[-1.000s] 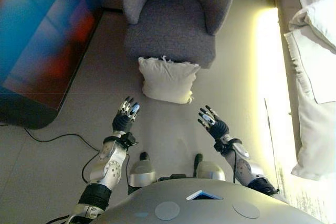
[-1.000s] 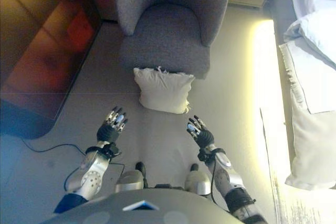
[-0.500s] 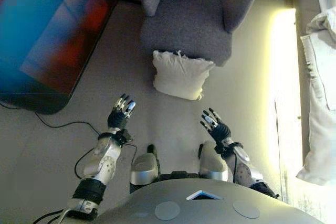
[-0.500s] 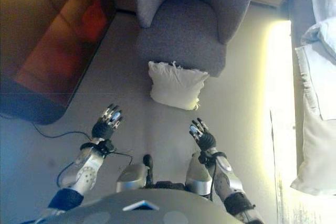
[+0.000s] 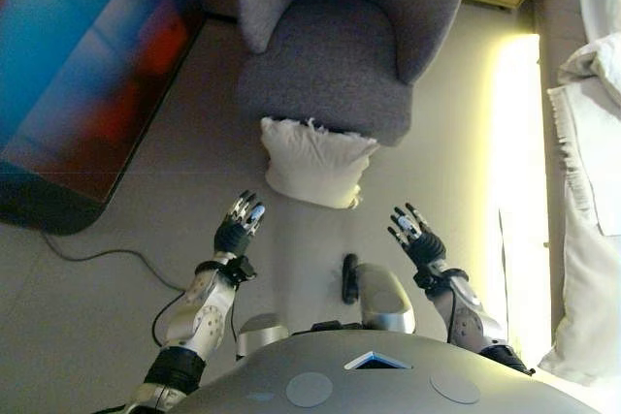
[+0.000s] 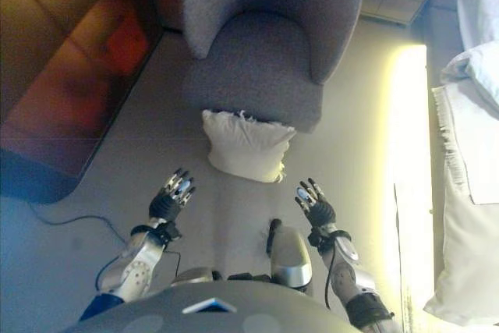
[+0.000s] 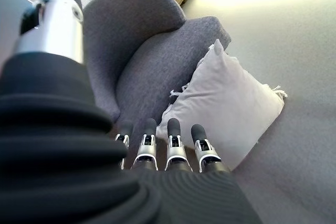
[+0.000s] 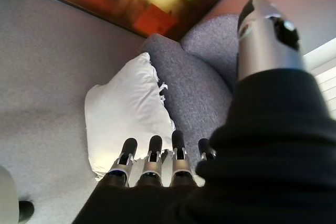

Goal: Pick up the cushion and take it to the sofa

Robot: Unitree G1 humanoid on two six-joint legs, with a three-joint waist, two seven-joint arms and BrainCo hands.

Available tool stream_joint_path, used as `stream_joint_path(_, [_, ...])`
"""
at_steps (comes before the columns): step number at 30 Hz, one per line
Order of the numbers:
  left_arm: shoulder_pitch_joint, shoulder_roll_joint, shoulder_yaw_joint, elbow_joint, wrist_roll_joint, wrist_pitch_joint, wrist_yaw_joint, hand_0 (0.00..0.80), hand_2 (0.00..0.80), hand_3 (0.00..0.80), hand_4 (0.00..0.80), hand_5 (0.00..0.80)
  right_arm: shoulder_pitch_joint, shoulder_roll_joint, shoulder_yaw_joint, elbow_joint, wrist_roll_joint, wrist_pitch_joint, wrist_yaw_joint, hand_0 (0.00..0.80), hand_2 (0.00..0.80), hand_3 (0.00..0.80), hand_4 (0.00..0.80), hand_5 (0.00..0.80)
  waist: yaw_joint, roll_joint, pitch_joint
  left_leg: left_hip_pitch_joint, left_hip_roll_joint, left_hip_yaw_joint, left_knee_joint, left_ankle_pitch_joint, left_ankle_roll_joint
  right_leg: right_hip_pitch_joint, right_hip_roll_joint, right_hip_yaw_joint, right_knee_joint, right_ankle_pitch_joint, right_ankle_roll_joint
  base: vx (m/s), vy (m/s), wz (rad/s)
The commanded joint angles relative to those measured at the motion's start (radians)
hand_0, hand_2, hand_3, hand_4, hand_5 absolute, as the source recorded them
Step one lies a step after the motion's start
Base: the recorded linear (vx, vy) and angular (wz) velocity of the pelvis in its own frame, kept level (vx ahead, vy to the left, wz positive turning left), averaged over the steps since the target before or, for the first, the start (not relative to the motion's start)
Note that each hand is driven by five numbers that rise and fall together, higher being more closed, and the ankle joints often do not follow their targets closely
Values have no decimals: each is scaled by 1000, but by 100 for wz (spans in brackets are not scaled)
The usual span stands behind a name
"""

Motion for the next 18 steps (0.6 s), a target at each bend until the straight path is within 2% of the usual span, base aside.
stream_joint_path(1, [-25, -31, 13, -113, -17, -52, 49, 0, 0, 0, 0, 0, -37, -25, 16, -36, -23, -26, 39, 0, 0, 0, 0, 0, -4, -33, -47, -24, -24, -9, 516, 335, 1, 78, 16, 57, -275, 210, 20, 395, -134, -54])
stream_joint_path(2, [-31, -32, 13, -115, -22, -52, 56, 0, 0, 0, 0, 0, -46, -27, 18, -29, -22, -25, 40, 0, 0, 0, 0, 0, -2, -49, -48, -60, -34, -13, 571, 335, 9, 88, 5, 67, -274, 204, 15, 423, -78, -85])
stream_joint_path(3, [-47, -38, 6, -120, -33, -56, 75, 0, 0, 0, 0, 0, -73, -33, 26, -8, -20, -28, 47, 0, 0, 0, 0, 0, 19, -55, -35, -160, -18, -16, 680, 308, 27, 133, 12, 92, -271, 182, 1, 361, -19, -88])
stream_joint_path(5, [-50, -34, 6, -120, -37, -57, 74, 0, 0, 0, 0, 0, -93, -33, 34, 0, -10, -31, 51, 0, 0, 0, 0, 0, 48, -73, -22, -275, -13, -18, 663, 306, 51, 183, 9, 118, -271, 154, -5, 382, 51, -60])
stream_joint_path(6, [-49, -30, 9, -122, -40, -53, 72, 0, 0, 0, 0, 0, -101, -33, 39, -5, -1, -30, 50, 0, 0, 0, 0, 0, 66, -56, -4, -304, 24, -13, 582, 306, 54, 207, 33, 121, -259, 124, -8, 334, 111, -32])
stream_joint_path(7, [-46, -24, 10, -125, -43, -51, 71, 0, 0, 0, 0, 0, -103, -33, 41, -11, 4, -27, 49, 0, 0, 0, 0, 0, 72, -57, -1, -318, 36, -5, 501, 314, 61, 211, 30, 123, -256, 114, -5, 381, 185, -32])
stream_joint_path(9, [-47, -12, 16, -123, -49, -45, 60, 0, 0, 0, 0, 0, -96, -31, 39, -28, 2, -25, 48, 0, 0, 0, 0, 0, 86, -27, 14, -322, 95, 20, 256, 357, 46, 235, 47, 123, -244, 67, 9, 374, 275, -33])
stream_joint_path(10, [-49, -7, 21, -122, -55, -40, 50, 0, 0, 0, 0, 0, -84, -33, 39, -44, 1, -27, 46, 0, 0, 0, 0, 0, 96, 0, 18, -329, 118, 23, 81, 387, 28, 249, 60, 129, -243, 46, 26, 401, 337, -24])
stream_joint_path(12, [-48, -6, 26, -127, -58, -33, 34, 0, 0, 0, 0, 0, -54, -36, 34, -68, -7, -30, 49, 0, 0, 0, 0, 0, 118, 30, 26, -334, 129, 18, -154, 432, -6, 295, 62, 149, -244, 8, 57, 488, 330, -15])
stream_joint_path(15, [-35, -15, 22, -135, -44, -42, 26, 0, 0, 0, 0, 0, -16, -34, 22, -76, -16, -41, 57, 0, 0, 0, 0, 0, 142, 36, 22, -347, 120, 14, -285, 472, -18, 386, 41, 182, -255, -45, 90, 501, 210, -27])
stream_joint_path(18, [-32, -18, 26, -147, -30, -34, 14, 0, 0, 0, 0, 0, -13, -28, 11, -65, -20, -56, 64, 0, 0, 0, 0, 0, 150, 41, 9, -344, 110, 5, -257, 451, -13, 426, -1, 185, -236, -84, 116, 422, 202, -60])
